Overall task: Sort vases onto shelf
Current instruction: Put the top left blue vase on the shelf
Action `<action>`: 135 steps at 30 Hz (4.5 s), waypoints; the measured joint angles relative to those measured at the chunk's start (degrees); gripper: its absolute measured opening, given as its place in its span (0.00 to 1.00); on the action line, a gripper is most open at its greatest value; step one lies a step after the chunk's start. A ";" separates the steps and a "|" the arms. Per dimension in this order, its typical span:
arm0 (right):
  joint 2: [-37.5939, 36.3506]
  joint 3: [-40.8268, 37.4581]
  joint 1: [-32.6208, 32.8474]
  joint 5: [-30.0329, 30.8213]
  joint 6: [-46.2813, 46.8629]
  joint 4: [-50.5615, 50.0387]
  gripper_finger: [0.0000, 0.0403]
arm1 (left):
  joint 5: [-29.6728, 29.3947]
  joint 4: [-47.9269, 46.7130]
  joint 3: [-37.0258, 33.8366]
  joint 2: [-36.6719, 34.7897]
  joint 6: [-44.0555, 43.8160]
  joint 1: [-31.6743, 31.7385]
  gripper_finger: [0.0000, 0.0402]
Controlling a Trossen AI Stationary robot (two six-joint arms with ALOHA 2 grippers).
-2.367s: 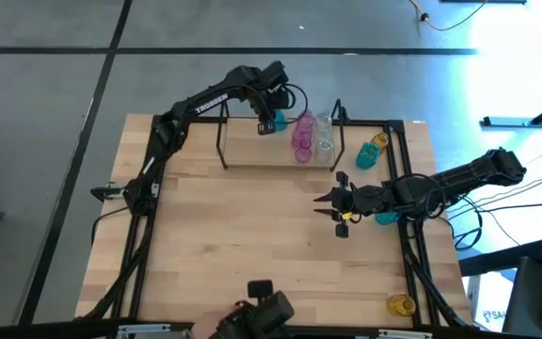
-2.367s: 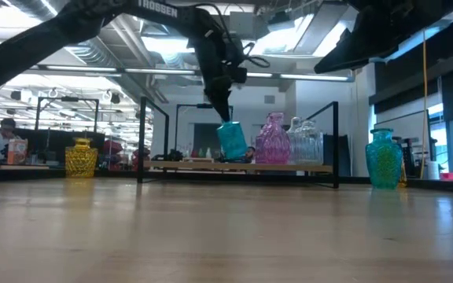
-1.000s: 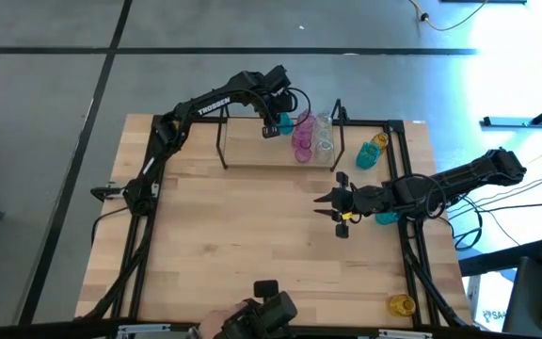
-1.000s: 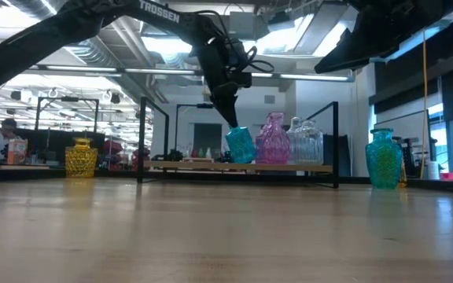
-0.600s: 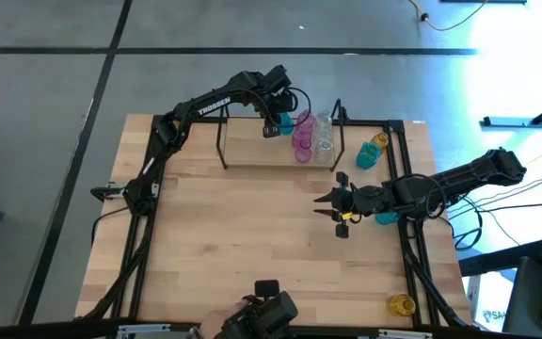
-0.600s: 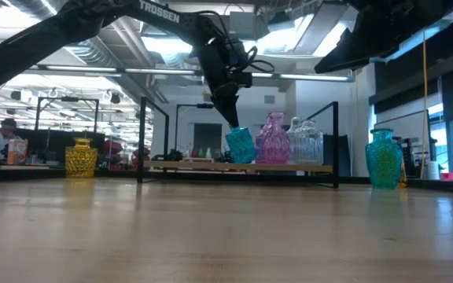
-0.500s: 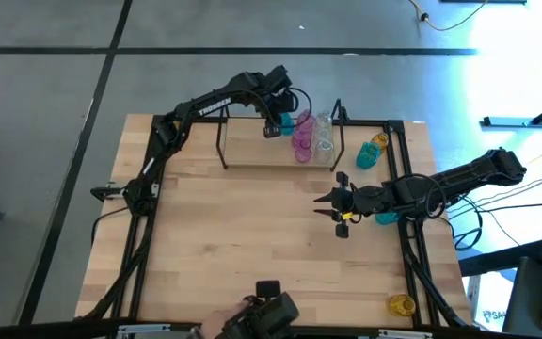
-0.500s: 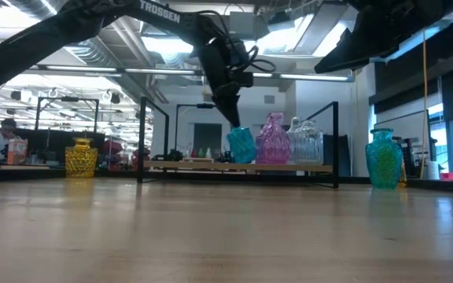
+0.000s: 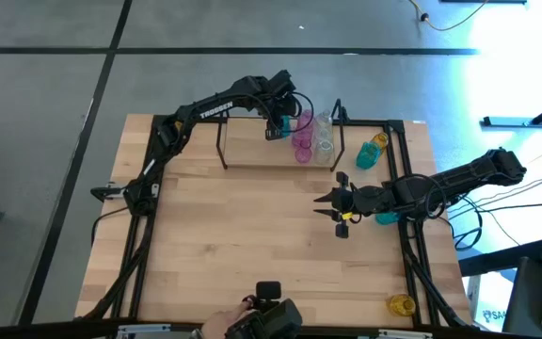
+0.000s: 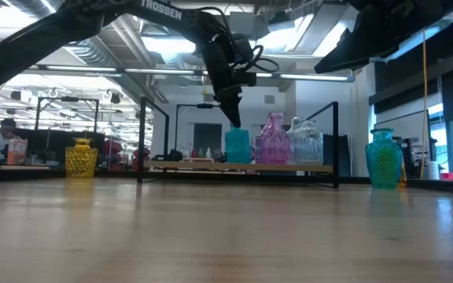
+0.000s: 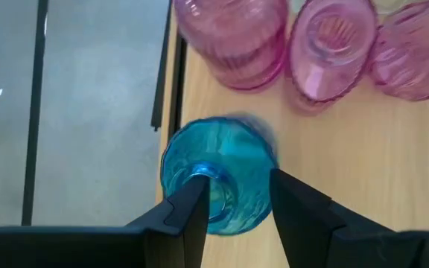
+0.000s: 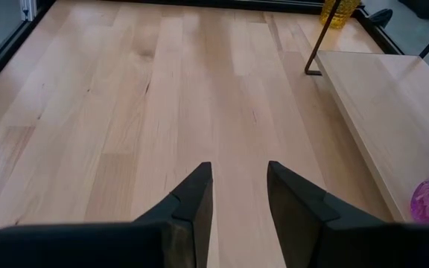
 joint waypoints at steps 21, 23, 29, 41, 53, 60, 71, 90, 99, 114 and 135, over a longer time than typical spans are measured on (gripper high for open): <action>0.00 0.00 0.00 -0.09 0.00 -0.01 0.29 | 0.01 3.39 0.00 0.00 -1.59 -1.08 0.33; 0.00 0.00 0.00 -0.11 0.00 -0.01 0.29 | 0.01 3.19 0.00 0.00 -1.66 -1.08 0.33; 0.00 0.00 0.00 -0.13 0.00 -0.01 0.29 | -1.15 3.44 0.00 0.00 -3.26 -1.08 0.33; -0.02 0.00 0.00 -0.15 -0.02 -0.08 0.29 | -3.07 3.13 0.02 -3.04 -3.10 -1.52 0.33; -0.02 0.00 0.00 -0.26 0.00 -0.24 0.29 | 10.40 -4.93 -0.73 -12.93 -5.32 -0.86 0.33; -0.02 0.00 0.00 -0.26 0.00 -0.53 0.29 | 25.41 -3.78 -14.19 -21.24 -3.41 -0.94 0.33; -0.02 -0.02 0.00 -0.22 0.00 -0.45 0.29 | 25.69 25.38 -57.94 -47.69 -9.35 -5.48 0.33; -1.57 12.24 0.00 9.53 10.43 -21.41 0.29 | 13.10 58.29 -93.48 -70.69 -13.14 -14.08 0.33; -1.68 24.44 0.00 18.85 19.78 -39.21 0.29 | 14.05 67.74 -100.14 -71.58 -14.14 -12.93 0.33; 5.71 24.44 0.00 23.85 17.34 -39.41 0.29 | 3.46 87.76 -100.42 -63.10 -16.07 -14.41 0.33; 7.13 24.44 0.00 23.92 17.57 -40.03 0.29 | 3.54 77.27 -65.39 -25.83 -19.78 -0.38 0.33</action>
